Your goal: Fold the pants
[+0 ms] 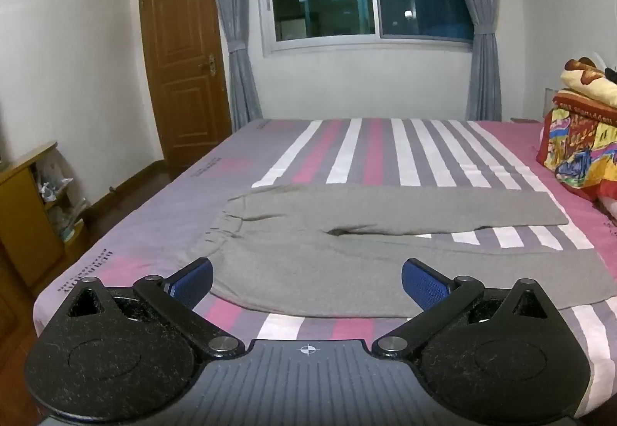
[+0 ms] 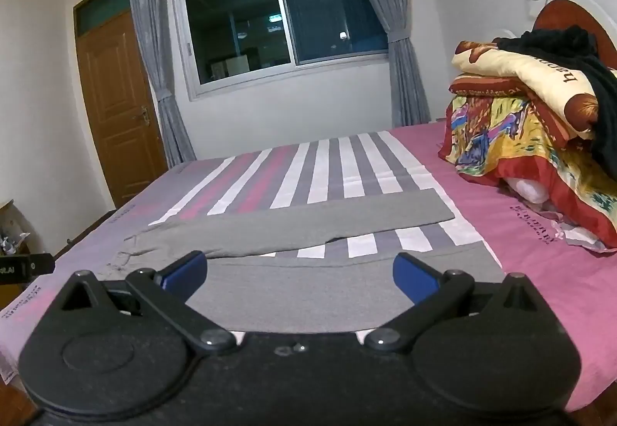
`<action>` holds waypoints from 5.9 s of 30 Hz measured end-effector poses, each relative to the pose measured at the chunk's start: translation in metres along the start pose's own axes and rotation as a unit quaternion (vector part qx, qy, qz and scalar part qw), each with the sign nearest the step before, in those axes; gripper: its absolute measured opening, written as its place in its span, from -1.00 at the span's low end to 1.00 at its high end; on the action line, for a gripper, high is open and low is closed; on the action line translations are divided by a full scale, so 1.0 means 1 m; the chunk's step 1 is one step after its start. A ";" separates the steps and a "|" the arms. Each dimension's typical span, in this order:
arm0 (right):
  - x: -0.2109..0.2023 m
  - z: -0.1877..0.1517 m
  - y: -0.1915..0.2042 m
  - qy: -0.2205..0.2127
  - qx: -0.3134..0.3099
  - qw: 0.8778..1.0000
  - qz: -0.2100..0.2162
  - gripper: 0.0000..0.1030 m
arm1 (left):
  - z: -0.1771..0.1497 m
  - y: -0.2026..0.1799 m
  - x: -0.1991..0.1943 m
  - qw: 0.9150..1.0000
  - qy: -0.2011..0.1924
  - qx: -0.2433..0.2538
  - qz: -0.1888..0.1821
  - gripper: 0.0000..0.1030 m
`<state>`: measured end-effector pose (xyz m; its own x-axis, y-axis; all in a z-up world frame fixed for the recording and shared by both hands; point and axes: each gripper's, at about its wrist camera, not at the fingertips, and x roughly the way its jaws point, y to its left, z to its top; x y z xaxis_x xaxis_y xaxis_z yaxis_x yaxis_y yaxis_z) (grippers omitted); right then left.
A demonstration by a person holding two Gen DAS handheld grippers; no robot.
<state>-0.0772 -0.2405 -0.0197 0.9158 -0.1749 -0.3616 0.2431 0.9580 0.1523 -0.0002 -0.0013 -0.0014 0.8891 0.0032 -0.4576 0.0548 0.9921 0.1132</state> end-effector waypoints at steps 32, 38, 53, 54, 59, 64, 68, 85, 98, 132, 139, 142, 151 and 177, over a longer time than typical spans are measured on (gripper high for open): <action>0.012 -0.005 -0.002 0.005 -0.002 1.000 0.003 1.00 | -0.007 0.005 0.007 1.000 0.001 -0.001 -0.001 1.00; 0.017 -0.005 -0.003 0.008 -0.002 1.000 0.003 1.00 | -0.012 0.002 0.013 1.000 0.006 -0.001 0.000 1.00; 0.026 -0.005 -0.002 0.003 -0.007 1.000 0.005 1.00 | -0.011 -0.005 0.026 0.999 0.032 0.005 0.005 1.00; 0.027 -0.005 -0.001 0.004 -0.008 1.000 0.006 1.00 | -0.010 -0.005 0.026 0.999 0.033 0.006 0.006 1.00; 0.034 -0.005 -0.001 0.006 -0.011 1.000 0.009 1.00 | -0.008 -0.005 0.037 1.000 0.013 -0.008 0.005 1.00; 0.041 -0.003 0.002 -0.004 -0.020 1.000 0.018 1.00 | -0.004 -0.002 0.047 1.000 0.006 -0.006 0.008 1.00; 0.049 0.000 0.005 0.007 -0.033 0.999 0.013 1.00 | -0.001 -0.001 0.057 1.000 0.011 -0.005 0.014 1.00; 0.114 0.017 0.035 0.030 -0.067 0.995 0.064 0.99 | 0.023 0.017 0.137 0.998 0.049 -0.005 0.026 1.00; 0.202 0.033 0.073 0.068 -0.078 0.987 0.125 0.83 | 0.058 0.053 0.239 0.996 0.073 -0.025 0.050 1.00; 0.501 0.023 0.152 0.166 -0.179 0.954 0.173 0.61 | 0.050 0.135 0.559 0.975 0.196 -0.061 0.082 1.00; 0.562 0.024 0.165 0.181 -0.209 0.946 0.172 0.52 | 0.033 0.142 0.601 0.974 0.214 -0.068 0.044 0.99; 0.584 0.024 0.166 0.191 -0.209 0.943 0.172 0.47 | 0.028 0.143 0.606 0.976 0.203 -0.075 0.030 0.85; 0.608 0.024 0.173 0.226 -0.236 0.922 0.206 -0.70 | 0.027 0.131 0.595 0.981 0.181 -0.071 0.024 -0.14; 0.323 -0.057 0.142 0.241 -0.183 0.924 0.235 -0.58 | -0.018 0.174 0.385 0.974 0.201 -0.098 0.026 -0.38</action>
<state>0.2345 -0.1477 -0.1676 0.6218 0.3169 -0.7162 -0.3506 0.9304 0.1074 0.3431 0.1750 -0.1737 0.6361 0.0636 -0.7689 -0.1083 0.9941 -0.0074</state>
